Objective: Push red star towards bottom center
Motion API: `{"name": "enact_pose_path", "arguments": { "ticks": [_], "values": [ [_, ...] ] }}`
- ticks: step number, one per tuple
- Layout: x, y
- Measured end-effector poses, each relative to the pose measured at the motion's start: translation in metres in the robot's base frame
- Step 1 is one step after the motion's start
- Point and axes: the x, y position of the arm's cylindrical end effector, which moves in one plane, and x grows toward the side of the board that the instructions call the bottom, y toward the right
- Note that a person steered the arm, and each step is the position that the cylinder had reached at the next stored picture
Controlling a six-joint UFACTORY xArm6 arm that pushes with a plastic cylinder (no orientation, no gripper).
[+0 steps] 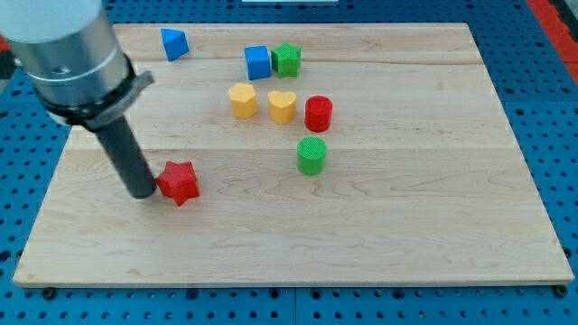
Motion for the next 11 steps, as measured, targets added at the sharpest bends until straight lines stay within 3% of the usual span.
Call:
{"name": "enact_pose_path", "arguments": {
  "ticks": [1, 4, 7, 11],
  "values": [
    [0.000, 0.021],
    [0.000, -0.003],
    [-0.027, 0.003],
    [0.024, 0.085]
  ]
}}
